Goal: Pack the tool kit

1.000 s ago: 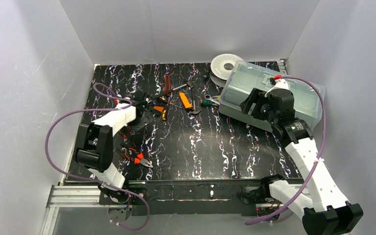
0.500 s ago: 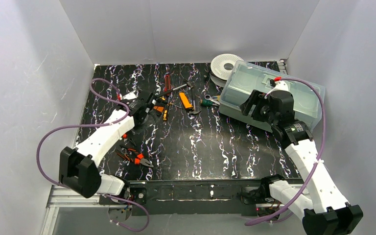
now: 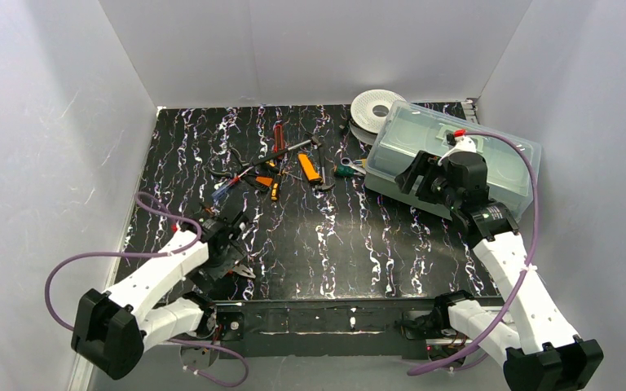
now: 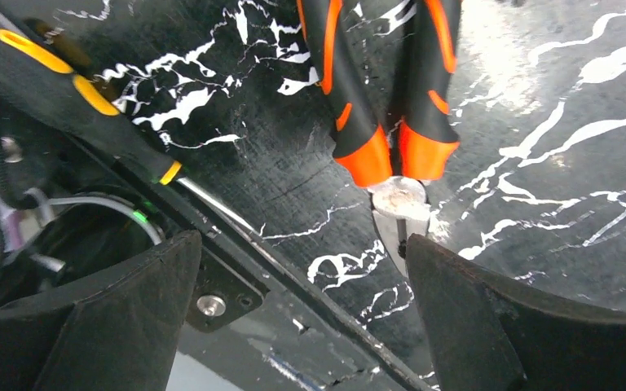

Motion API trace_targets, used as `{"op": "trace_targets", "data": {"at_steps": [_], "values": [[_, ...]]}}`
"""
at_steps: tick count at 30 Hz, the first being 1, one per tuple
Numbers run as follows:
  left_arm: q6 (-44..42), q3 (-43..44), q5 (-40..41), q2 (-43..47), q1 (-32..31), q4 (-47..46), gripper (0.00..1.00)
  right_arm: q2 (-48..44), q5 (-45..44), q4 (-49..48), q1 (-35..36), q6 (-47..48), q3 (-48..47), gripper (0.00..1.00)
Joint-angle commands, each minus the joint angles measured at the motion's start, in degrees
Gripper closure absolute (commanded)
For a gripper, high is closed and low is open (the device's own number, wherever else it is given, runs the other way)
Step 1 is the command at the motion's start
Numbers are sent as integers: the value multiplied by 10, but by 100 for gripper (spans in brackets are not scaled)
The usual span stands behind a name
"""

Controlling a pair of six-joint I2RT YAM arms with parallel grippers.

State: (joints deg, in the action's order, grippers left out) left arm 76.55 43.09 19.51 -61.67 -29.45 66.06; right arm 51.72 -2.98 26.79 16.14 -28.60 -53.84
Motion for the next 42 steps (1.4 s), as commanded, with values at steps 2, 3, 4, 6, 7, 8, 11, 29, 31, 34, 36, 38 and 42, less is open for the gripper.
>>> {"op": "trace_targets", "data": {"at_steps": [2, 3, 4, 6, 7, 8, 11, 29, 31, 34, 36, 38, 42], "values": [[38, -74, -31, 29, 22, -108, 3, -12, 54, -41, -1, 2, 7, 19], [25, -75, -32, 17, 37, -127, 3, -12, 62, -45, -1, 2, 9, 19], [9, -72, -29, 4, 51, -143, 3, -12, 68, -47, -1, 2, 9, 19], [-21, -60, -22, -34, 83, -179, 3, -11, 71, -47, -2, 0, 8, 19], [-36, -58, -28, -56, 103, -204, 3, -11, 72, -47, -1, 0, 6, 19], [-56, -57, -40, -78, 122, -260, 4, -11, 75, -48, -1, 2, 5, 19], [-84, -26, 7, -153, 149, -328, 6, -15, 95, -69, -1, 2, 6, 19], [-224, 380, -47, -432, 267, -330, 8, 82, -31, 46, -2, -5, -133, 17], [-270, 379, -34, -395, 225, -332, 5, 82, -58, 53, -2, 8, -140, 16], [-349, 380, -24, -351, 145, -345, 3, 93, -131, 59, -4, 36, -160, 16], [-394, 372, -48, -338, 89, -376, 2, 118, -174, 73, -12, 51, -198, 16], [-424, 351, -105, -337, 48, -433, 2, 157, -186, 92, -28, 67, -247, 17], [-425, 359, -232, -405, 32, -513, 4, 236, -207, 118, -54, 106, -343, 17]]}}
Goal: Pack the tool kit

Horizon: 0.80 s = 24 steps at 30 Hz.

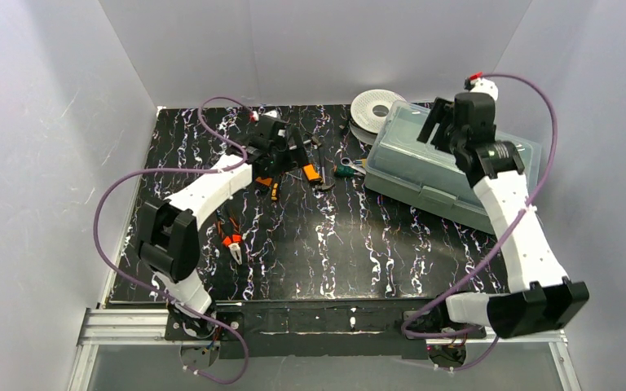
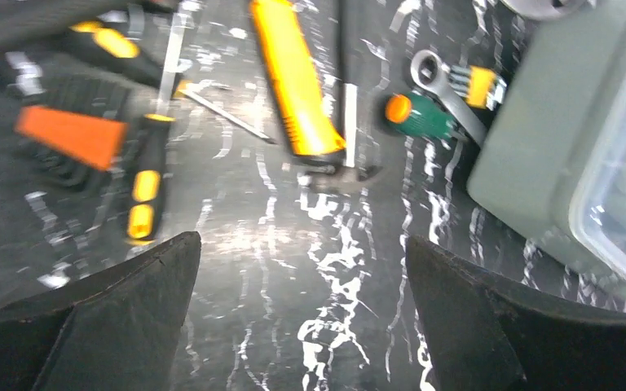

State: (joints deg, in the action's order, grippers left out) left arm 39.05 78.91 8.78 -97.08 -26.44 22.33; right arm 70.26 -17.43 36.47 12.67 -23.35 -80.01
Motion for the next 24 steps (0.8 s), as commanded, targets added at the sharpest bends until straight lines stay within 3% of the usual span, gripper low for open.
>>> {"op": "trace_targets", "data": {"at_steps": [1, 4, 6, 11, 14, 17, 21, 24], "values": [[-54, 22, -134, -77, 2, -76, 4, 71, -101, 23, -19, 67, -110, 17], [-55, 93, -148, -163, 3, -57, 6, 143, -233, 6, -25, 125, -166, 17], [-44, 128, -161, -205, 8, -52, 6, 210, -253, 28, -54, 149, -240, 17], [44, 73, -245, -243, 81, -155, 6, 400, -71, 166, -136, 148, -500, 19], [55, 40, -261, -245, 132, -170, 7, 479, 3, 209, -165, 132, -598, 19], [45, 37, -237, -238, 153, -150, 7, 499, 33, 216, -180, 109, -583, 19], [34, 63, -186, -229, 155, -112, 5, 496, 28, 235, -186, 89, -502, 18], [16, 81, -181, -214, 142, -100, 7, 463, 84, 238, -186, 81, -419, 19]]}}
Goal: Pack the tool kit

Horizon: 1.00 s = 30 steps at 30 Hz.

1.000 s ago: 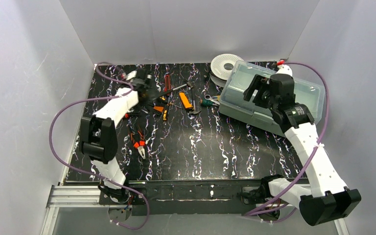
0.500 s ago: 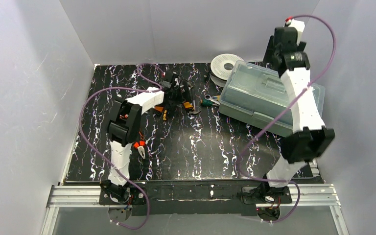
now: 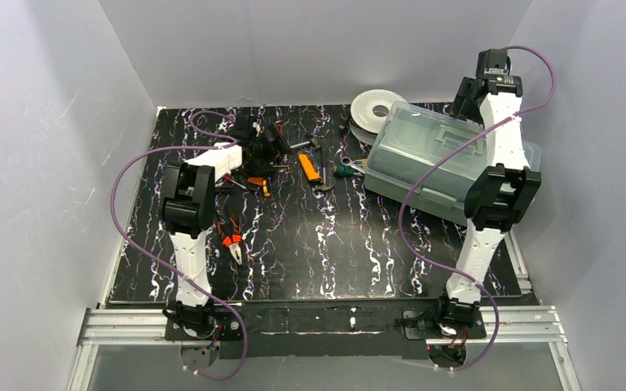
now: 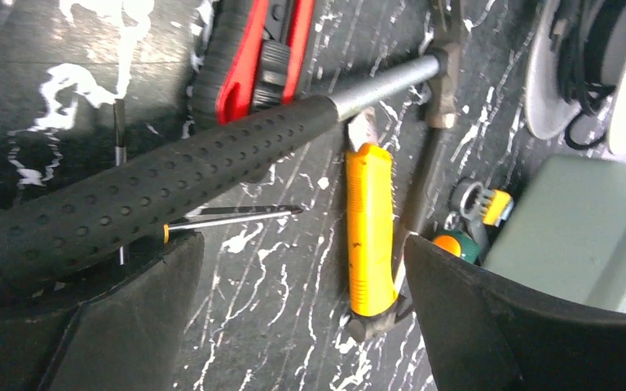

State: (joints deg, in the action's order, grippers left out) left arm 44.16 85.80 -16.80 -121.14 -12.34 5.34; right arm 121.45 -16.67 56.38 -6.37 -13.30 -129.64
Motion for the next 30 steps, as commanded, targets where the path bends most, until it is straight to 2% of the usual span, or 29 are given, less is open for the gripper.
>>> {"op": "trace_targets", "data": {"at_steps": [1, 5, 9, 12, 15, 19, 24, 27, 30], "values": [[-46, 20, 75, 34, -13, 74, 7, -72, 100, 21, 5, -23, 120, 19], [-91, 44, 105, 70, -97, 111, 7, -193, 161, -84, 5, -41, 299, 21], [-92, 16, 108, 113, -185, 117, 6, -301, 111, -167, 20, -70, 434, 22], [-78, -31, 107, 151, -236, 113, 6, -348, 105, -200, 22, -96, 494, 22], [-59, -102, 137, 214, -269, 97, 5, -371, 101, -196, 23, -119, 517, 22], [20, -198, 187, 327, -275, 128, 3, -400, 9, -148, 25, -169, 510, 19], [89, -300, 250, 465, -286, 151, 2, -449, 6, -186, 24, -173, 545, 19], [50, -306, 197, 487, -302, 116, 9, -446, 4, -175, 25, -173, 539, 19], [30, -282, 131, 454, -352, 101, 9, -439, -4, -171, 25, -171, 537, 19]]}}
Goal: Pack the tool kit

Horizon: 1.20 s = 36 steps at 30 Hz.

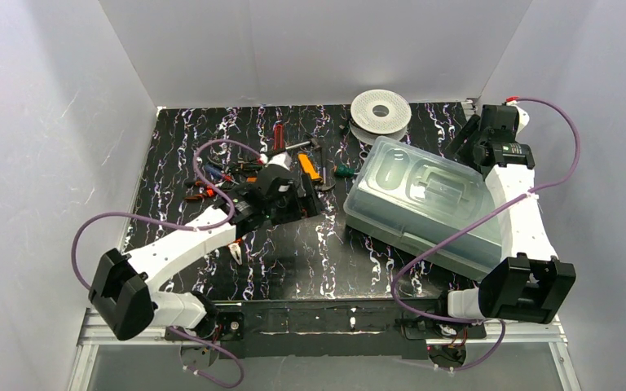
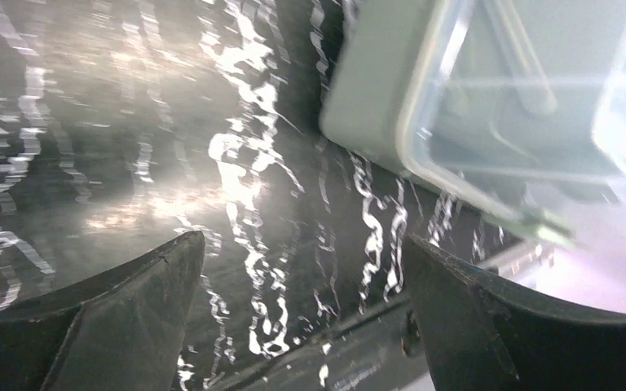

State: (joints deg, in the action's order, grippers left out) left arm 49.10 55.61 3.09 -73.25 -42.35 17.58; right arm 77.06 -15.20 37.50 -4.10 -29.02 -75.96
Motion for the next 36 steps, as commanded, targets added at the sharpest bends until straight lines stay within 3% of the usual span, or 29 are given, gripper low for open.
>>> {"op": "trace_targets", "data": {"at_steps": [1, 7, 11, 14, 18, 28, 36], "values": [[-27, 25, -86, -39, -68, -34, 9, 6, -21, 21, 2, -13, 0, 19], [-38, 37, -131, -106, -115, -124, 12, 3, -10, 35, 2, -6, 11, 20], [-47, 80, -149, -165, -115, -144, 10, 0, 55, 34, 2, 0, 24, 22], [-20, 128, -203, -237, -70, -135, 10, -5, 113, 28, 7, 0, 43, 24], [27, 129, -258, -285, -5, -227, 11, -12, 145, 24, 26, 1, 68, 24], [-14, 258, -263, -362, 75, -159, 10, -9, 224, 9, 126, -35, 71, 24], [-35, 336, -279, -397, 117, -115, 9, 38, 228, -7, 242, -77, 26, 24]]}}
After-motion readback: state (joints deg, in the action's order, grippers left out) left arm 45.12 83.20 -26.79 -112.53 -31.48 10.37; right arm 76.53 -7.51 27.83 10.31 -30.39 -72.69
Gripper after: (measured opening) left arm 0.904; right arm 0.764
